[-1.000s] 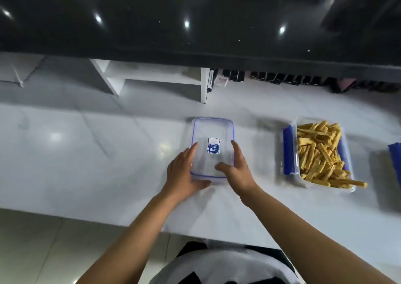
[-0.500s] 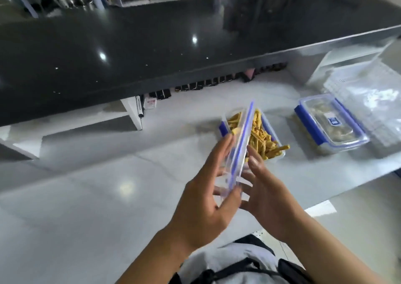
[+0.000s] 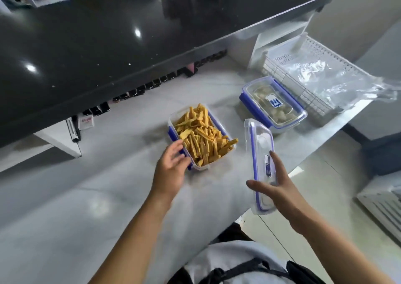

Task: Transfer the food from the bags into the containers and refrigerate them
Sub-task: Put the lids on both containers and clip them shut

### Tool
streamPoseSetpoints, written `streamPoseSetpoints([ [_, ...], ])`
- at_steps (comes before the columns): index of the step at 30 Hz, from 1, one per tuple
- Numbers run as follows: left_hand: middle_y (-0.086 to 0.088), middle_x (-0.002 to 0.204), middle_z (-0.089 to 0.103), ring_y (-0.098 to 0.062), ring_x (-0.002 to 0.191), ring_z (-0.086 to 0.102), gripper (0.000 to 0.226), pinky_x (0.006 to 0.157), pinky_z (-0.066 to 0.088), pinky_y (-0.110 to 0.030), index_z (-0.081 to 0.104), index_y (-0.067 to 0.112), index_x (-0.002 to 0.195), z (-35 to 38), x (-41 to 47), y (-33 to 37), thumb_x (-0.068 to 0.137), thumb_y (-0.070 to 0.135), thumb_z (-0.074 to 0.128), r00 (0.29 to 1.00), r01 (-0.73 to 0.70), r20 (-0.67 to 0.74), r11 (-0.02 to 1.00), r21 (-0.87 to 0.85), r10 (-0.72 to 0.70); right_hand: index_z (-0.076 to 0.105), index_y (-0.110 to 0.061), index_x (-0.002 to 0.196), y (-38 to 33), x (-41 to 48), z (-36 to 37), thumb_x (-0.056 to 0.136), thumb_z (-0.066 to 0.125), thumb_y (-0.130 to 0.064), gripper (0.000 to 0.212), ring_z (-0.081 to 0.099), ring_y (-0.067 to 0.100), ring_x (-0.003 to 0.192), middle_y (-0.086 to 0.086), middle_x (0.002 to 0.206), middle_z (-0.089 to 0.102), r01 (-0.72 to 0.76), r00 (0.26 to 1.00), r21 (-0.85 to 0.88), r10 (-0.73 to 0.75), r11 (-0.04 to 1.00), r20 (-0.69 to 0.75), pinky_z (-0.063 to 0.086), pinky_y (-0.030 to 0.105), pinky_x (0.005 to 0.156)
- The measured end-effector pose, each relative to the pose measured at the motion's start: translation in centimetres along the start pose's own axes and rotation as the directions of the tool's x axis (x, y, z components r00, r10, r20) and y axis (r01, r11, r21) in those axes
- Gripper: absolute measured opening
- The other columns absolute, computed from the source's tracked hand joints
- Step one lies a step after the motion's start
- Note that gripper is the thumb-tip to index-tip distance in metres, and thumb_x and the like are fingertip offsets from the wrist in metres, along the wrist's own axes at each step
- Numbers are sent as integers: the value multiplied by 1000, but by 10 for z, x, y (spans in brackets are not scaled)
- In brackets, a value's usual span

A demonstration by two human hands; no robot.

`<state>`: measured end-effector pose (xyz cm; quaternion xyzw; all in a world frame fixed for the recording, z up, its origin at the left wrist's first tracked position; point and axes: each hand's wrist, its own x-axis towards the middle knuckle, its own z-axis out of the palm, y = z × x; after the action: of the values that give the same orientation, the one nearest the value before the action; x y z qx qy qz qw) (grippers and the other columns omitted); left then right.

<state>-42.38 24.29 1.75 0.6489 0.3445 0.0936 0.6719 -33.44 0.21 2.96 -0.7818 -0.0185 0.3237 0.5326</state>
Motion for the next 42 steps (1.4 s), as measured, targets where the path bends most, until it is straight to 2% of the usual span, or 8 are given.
streamPoseSetpoints([
  [2,-1,145,51,-21,128,53,55,104,49,-42,40,32,146,-4,28,-15,98,11,57,983,158,-81,986,-61,-162,20,-71,137,11,9,-3,44,88,-69,115,54,27,125,-5,149,45,-13,1000,-35,14,999,26,44,53,107],
  [5,-10,136,59,-31,114,65,63,89,57,-45,32,29,151,-1,53,-26,97,1,49,938,325,-23,901,-288,-346,20,-68,139,14,22,2,47,85,-66,112,60,23,116,-7,142,48,-62,990,-11,63,998,126,50,49,101],
  [8,-13,124,66,-32,104,69,59,71,61,-38,40,25,147,10,58,-26,97,-5,46,927,346,-9,863,-368,-375,19,-67,139,4,38,18,49,84,-66,111,58,22,117,-5,145,43,-67,973,-18,69,998,219,51,46,100],
  [11,-10,122,67,-30,105,69,59,71,61,-37,44,28,144,14,56,-27,96,-6,47,933,326,-22,871,-368,-359,12,-69,140,-7,55,39,52,82,-69,112,37,27,136,-5,155,23,24,977,-182,15,983,211,41,46,109],
  [15,-11,124,68,-32,104,69,57,66,62,-39,47,27,143,14,48,-30,96,-7,48,928,328,-28,851,-410,-371,-10,-61,145,-18,70,61,57,71,-80,121,8,38,148,8,164,1,168,983,-602,-88,781,159,22,55,116],
  [20,-12,121,70,-34,98,73,61,69,62,-40,46,33,143,17,42,-35,95,-5,54,922,341,-39,857,-385,-385,-22,-55,146,-25,87,67,54,55,-93,125,7,42,147,19,163,-3,222,974,-833,-147,507,171,16,54,114],
  [29,-9,94,77,-26,74,68,58,72,60,-38,47,35,139,22,33,-47,96,-5,51,914,347,-82,871,-347,-397,-9,-46,152,-58,116,87,55,59,-88,125,23,43,138,20,159,6,247,968,-903,-120,351,218,27,52,108],
  [42,-11,109,74,-28,87,76,54,79,62,-43,53,37,128,22,36,-53,94,-4,58,911,337,-50,808,-484,-409,-30,-54,143,-24,68,45,50,52,-90,129,21,42,142,20,161,3,250,967,-933,-126,258,224,27,50,110],
])
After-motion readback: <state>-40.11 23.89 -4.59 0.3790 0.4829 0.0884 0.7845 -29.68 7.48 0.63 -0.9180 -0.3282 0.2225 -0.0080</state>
